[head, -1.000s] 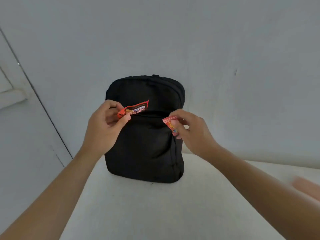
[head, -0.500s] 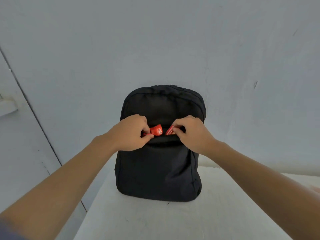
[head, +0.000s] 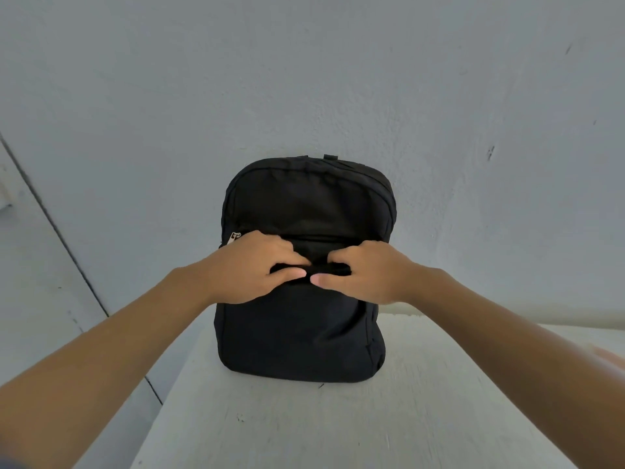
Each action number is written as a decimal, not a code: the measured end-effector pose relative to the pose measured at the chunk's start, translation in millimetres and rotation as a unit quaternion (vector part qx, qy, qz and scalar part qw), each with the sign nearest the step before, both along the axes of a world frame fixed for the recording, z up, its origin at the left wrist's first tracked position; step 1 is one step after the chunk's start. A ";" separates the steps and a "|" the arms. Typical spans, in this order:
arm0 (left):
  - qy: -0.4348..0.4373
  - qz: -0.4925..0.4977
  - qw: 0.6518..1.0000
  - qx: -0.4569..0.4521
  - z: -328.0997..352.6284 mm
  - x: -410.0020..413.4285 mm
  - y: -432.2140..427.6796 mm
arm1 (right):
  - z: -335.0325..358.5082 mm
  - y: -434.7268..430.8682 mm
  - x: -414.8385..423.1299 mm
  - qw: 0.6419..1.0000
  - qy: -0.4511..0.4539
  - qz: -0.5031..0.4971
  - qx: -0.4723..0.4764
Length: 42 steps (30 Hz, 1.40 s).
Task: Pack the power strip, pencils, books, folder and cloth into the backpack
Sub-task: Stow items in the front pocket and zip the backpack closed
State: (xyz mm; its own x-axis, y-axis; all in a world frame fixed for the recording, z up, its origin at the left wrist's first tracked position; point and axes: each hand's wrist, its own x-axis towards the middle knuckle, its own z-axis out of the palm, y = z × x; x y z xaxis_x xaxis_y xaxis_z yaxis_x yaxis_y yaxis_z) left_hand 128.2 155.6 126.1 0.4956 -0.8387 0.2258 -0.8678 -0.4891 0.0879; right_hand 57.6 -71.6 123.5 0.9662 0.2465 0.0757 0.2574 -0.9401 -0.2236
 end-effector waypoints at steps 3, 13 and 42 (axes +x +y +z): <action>-0.081 0.019 0.993 0.088 -3.5 -10.8 -7.5 | 6.7 7.7 -4.1 0.995 0.071 0.001 -0.068; -0.080 0.050 0.995 -0.008 -4.3 -14.7 -5.9 | -13.3 -1.2 -6.8 0.999 -0.042 -0.025 0.003; 0.286 0.047 0.932 -0.220 -105.6 -178.4 -281.4 | -78.4 -277.4 -221.0 0.913 -0.122 -0.284 0.266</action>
State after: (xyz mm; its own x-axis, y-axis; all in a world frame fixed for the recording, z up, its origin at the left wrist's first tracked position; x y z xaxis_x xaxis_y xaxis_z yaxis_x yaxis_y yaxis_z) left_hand -50.2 -125.8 20.4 0.7068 -0.6741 0.2145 -0.5731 -0.3680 0.7322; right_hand -163.4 -349.0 45.1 0.8654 -0.4227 0.2691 -0.1342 -0.7130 -0.6883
